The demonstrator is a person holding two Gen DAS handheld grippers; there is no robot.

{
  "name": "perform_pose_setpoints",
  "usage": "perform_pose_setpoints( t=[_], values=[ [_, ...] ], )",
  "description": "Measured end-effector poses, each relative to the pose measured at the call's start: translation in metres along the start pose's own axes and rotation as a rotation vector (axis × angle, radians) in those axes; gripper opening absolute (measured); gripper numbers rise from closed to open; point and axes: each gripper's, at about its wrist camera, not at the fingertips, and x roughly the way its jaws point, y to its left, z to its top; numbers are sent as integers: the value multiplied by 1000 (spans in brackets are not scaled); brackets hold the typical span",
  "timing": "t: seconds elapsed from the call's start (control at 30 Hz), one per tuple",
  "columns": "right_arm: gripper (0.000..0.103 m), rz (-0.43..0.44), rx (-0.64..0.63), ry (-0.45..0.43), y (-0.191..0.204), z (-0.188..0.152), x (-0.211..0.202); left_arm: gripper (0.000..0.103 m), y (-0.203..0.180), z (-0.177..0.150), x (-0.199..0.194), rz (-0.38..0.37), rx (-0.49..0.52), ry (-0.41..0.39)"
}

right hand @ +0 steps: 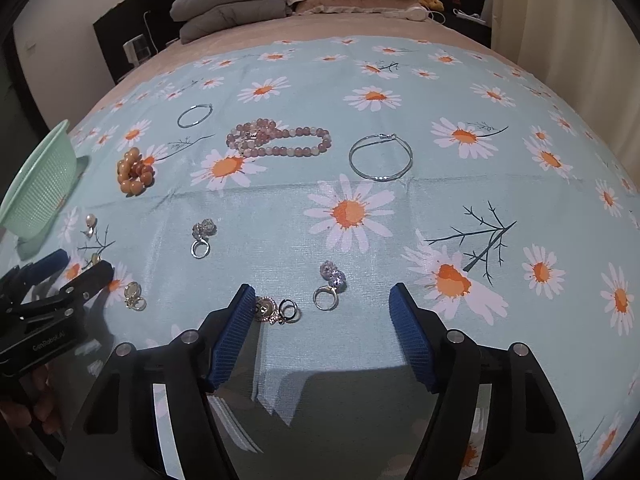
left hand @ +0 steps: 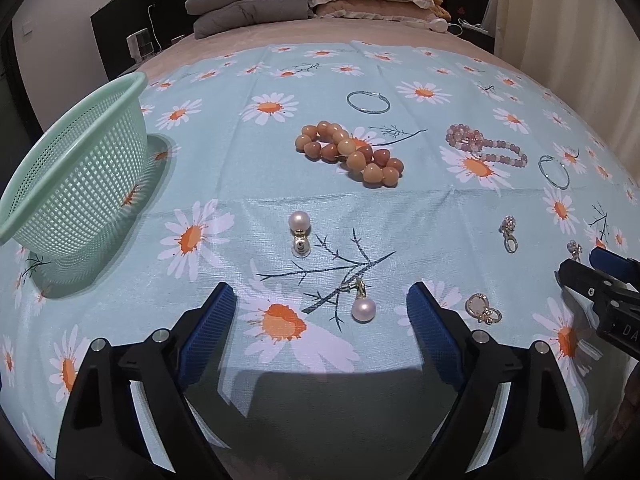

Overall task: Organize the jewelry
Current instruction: 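Move left tool toward the pearl earring while right tool approaches a silver crystal ring, then close left tool on the pearl earring while right tool closes on the crystal ring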

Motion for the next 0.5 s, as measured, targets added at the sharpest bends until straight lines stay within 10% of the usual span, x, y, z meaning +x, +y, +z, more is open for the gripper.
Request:
perform_pose_setpoints(
  t=[0.5],
  values=[
    [44,72,15,-5,0,2,-4,70,-5,-3,-5,-37,26,-14]
  ],
)
